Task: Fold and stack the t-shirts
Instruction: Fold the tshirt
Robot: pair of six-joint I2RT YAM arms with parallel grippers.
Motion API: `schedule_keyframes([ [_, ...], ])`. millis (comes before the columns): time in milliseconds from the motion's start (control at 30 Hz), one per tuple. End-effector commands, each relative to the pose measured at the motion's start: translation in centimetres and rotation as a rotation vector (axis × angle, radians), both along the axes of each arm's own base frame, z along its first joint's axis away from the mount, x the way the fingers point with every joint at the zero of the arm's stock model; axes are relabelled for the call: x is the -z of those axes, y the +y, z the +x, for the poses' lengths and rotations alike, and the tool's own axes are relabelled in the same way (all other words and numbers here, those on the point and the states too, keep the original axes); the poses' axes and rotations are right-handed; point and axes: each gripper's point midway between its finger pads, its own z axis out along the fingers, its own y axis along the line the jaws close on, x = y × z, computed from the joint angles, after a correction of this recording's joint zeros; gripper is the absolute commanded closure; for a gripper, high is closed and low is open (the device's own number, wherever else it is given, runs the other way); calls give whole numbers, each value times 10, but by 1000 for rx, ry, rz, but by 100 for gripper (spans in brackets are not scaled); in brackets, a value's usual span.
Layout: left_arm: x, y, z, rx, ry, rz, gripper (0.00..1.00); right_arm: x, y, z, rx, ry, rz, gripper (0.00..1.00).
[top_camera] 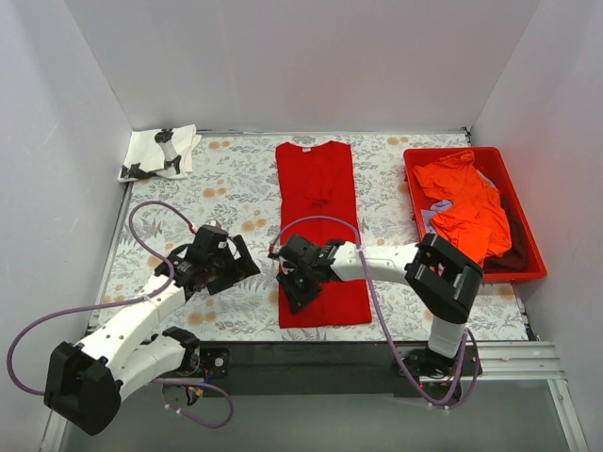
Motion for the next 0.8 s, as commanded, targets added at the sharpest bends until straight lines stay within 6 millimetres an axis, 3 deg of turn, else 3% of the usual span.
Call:
schedule_keyframes([
  [0,-5,6,-7,-29,-3,-2,14,4,14,7,12,-23,-14,68],
  [133,-6,-4,-15,-1,28,-50,14,-28,14,21,55,-109,14,64],
  [233,-2,-11,-20,13,66,-65,17,-48,-13,29,136,-179,-13,52],
  [267,-1,-16,-22,27,73,-73,17,-42,-32,36,181,-217,-61,50],
  [300,0,-20,-24,38,82,-79,18,-53,-45,35,213,-228,-54,48],
  [367,5,-31,-30,75,108,-71,19,-53,-69,40,285,-234,-65,46],
  [400,6,-36,-31,72,116,-70,20,-47,-91,32,309,-227,-76,44],
  [433,9,-40,-34,83,130,-60,20,-45,-104,36,362,-217,-81,43],
  [533,19,-56,-45,117,169,-15,21,-30,-140,23,427,-161,-84,43],
  [567,26,-64,-54,146,198,8,23,-33,-143,18,438,-147,-51,44],
  [633,29,-74,-60,159,199,24,28,-20,-159,9,465,-116,-71,45],
  [767,42,-82,-70,166,232,74,29,-10,-172,1,517,-100,-65,46],
])
